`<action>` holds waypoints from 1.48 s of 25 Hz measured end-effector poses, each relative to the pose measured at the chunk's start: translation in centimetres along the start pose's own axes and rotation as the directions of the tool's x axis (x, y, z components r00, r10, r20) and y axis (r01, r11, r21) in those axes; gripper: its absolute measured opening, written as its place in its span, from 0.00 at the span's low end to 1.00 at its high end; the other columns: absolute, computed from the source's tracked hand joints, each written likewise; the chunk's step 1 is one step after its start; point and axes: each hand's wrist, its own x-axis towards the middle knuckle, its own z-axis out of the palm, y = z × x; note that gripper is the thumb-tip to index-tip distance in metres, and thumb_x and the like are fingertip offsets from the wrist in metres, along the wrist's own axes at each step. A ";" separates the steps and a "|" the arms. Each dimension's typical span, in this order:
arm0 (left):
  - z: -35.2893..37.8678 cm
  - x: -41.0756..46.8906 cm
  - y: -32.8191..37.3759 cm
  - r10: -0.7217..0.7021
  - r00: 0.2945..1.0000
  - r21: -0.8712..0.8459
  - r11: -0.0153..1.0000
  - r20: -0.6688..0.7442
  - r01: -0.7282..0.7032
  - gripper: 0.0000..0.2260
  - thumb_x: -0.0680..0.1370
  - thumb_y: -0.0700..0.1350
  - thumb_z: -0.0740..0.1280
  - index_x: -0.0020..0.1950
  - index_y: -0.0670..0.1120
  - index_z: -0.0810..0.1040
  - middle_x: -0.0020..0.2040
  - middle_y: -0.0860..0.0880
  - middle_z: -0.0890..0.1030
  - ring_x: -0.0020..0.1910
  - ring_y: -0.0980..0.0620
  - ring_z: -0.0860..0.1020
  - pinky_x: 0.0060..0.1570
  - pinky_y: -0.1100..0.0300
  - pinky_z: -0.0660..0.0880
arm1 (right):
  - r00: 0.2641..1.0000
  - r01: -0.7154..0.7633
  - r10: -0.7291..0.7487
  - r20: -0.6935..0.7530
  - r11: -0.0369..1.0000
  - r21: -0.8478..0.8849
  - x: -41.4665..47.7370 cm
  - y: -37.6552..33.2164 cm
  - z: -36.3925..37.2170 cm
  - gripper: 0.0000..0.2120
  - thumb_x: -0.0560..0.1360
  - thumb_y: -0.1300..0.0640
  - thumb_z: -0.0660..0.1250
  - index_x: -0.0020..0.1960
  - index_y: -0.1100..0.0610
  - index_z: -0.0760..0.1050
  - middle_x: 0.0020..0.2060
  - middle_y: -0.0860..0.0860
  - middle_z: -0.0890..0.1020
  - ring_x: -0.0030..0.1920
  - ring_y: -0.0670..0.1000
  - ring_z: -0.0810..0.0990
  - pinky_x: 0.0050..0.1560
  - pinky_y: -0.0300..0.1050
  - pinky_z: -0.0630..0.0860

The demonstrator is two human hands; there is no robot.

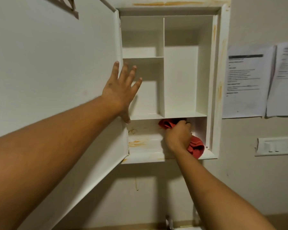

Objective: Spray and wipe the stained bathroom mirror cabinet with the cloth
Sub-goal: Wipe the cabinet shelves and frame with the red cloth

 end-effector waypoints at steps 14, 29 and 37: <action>0.6 0.1 0.4 -0.009 1.000 0.061 0.998 0.006 0.008 0.69 0.58 0.84 0.63 0.83 0.47 0.35 0.82 0.35 0.36 0.80 0.29 0.37 0.76 0.30 0.42 | 0.383 0.924 -0.617 0.687 0.257 -0.284 3.9 0.2 -1.1 0.15 0.79 0.41 0.69 0.54 0.52 0.83 0.49 0.50 0.80 0.50 0.55 0.83 0.46 0.48 0.79; 0.6 0.0 0.3 0.031 0.999 0.065 0.997 0.012 -0.032 0.70 0.57 0.84 0.65 0.83 0.49 0.35 0.82 0.36 0.36 0.80 0.29 0.37 0.76 0.29 0.42 | 0.415 0.854 -0.589 0.694 0.515 -0.074 -2.6 -5.1 4.7 0.09 0.75 0.60 0.67 0.55 0.57 0.79 0.56 0.57 0.79 0.54 0.62 0.80 0.49 0.52 0.74; 0.8 0.3 0.2 0.046 0.999 0.084 0.995 0.015 -0.047 0.70 0.56 0.85 0.64 0.83 0.50 0.35 0.83 0.37 0.38 0.80 0.29 0.38 0.76 0.29 0.43 | 0.468 0.788 -0.555 0.687 0.614 -0.040 -4.0 -6.1 4.8 0.05 0.79 0.55 0.67 0.49 0.57 0.78 0.54 0.57 0.80 0.53 0.61 0.82 0.46 0.48 0.72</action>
